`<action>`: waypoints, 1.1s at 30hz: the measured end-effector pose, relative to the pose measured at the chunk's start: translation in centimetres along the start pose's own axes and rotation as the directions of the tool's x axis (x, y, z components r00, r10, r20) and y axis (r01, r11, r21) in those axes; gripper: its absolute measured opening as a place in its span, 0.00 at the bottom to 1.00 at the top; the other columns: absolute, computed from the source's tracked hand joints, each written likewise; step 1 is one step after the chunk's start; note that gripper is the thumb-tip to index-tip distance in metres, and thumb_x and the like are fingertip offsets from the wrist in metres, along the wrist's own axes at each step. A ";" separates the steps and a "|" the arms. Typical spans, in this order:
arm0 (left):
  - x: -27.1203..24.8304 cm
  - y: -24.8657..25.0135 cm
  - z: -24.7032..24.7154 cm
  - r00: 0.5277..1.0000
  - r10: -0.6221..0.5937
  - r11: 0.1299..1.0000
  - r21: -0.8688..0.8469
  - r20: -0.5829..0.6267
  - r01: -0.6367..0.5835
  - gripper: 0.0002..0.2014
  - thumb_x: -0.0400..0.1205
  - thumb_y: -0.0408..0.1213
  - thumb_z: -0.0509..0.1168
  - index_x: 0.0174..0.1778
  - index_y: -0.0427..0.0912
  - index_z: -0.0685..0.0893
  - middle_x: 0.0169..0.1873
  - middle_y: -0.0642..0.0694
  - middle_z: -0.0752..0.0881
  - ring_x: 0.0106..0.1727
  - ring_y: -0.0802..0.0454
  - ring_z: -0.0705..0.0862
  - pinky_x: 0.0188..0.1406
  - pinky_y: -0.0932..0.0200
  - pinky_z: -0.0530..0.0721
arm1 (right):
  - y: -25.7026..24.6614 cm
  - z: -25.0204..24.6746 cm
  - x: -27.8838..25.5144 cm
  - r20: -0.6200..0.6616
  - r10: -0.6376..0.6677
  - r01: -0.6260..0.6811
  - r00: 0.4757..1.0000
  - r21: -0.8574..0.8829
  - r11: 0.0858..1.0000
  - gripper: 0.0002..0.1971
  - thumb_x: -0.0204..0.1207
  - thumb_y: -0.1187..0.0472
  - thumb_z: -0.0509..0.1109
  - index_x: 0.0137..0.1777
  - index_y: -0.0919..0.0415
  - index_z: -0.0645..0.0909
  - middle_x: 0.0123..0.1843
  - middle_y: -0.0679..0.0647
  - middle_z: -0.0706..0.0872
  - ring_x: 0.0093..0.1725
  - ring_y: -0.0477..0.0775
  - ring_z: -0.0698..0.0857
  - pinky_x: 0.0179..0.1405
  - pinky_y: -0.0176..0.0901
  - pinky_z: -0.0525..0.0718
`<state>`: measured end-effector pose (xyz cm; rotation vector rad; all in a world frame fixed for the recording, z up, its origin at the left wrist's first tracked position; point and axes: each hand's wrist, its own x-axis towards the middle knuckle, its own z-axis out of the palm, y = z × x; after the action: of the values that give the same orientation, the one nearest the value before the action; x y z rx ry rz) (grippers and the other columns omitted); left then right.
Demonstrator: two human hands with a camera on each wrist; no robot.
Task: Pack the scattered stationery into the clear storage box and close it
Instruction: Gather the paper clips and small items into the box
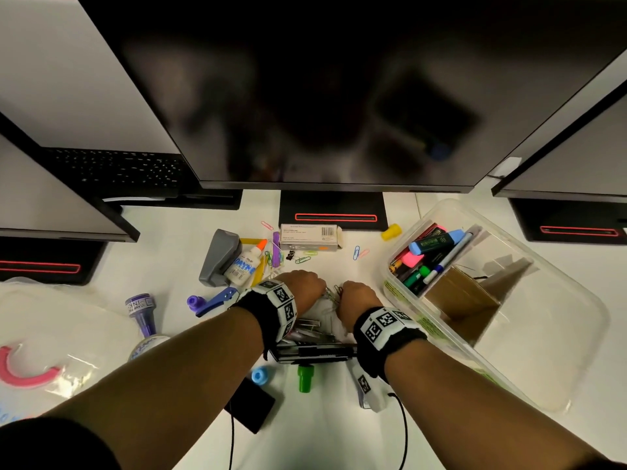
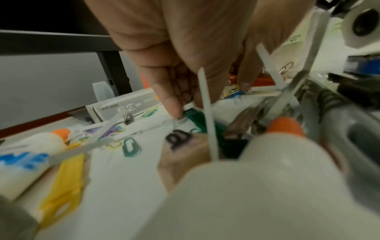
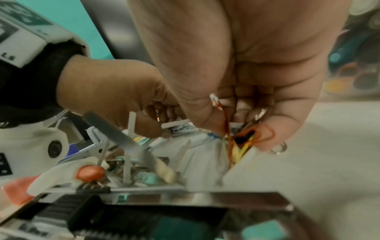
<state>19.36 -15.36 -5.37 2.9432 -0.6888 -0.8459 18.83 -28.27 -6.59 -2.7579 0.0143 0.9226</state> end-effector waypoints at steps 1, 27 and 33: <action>0.0 0.0 -0.1 1.000 0.002 1.000 0.001 0.006 -0.002 0.14 0.83 0.30 0.58 0.64 0.34 0.76 0.61 0.35 0.81 0.64 0.38 0.80 0.59 0.48 0.78 | 0.1 -0.3 -0.2 0.007 -0.002 0.002 1.000 0.004 1.000 0.15 0.80 0.66 0.58 0.64 0.68 0.76 0.67 0.64 0.81 0.66 0.63 0.80 0.63 0.47 0.78; -2.5 6.1 -11.6 0.856 -0.153 0.761 -0.612 -0.493 -0.216 0.06 0.76 0.33 0.68 0.48 0.40 0.85 0.39 0.44 0.88 0.40 0.49 0.84 0.43 0.63 0.81 | 3.7 -11.8 -9.0 -0.472 0.012 0.289 0.882 0.559 0.777 0.07 0.81 0.63 0.64 0.41 0.57 0.77 0.41 0.59 0.86 0.41 0.59 0.86 0.46 0.49 0.87; 2.0 12.2 -13.8 0.868 -0.122 0.753 -0.615 -0.481 -0.234 0.08 0.75 0.34 0.69 0.49 0.40 0.86 0.43 0.43 0.89 0.41 0.49 0.82 0.44 0.62 0.80 | 11.1 -14.2 -8.7 -0.541 0.248 0.160 0.804 0.598 0.786 0.05 0.79 0.61 0.67 0.51 0.61 0.81 0.48 0.61 0.89 0.48 0.62 0.88 0.53 0.56 0.87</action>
<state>22.85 -28.86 6.88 2.2984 -0.3352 -0.2050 19.35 -42.79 7.23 -2.2754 0.4218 -0.0296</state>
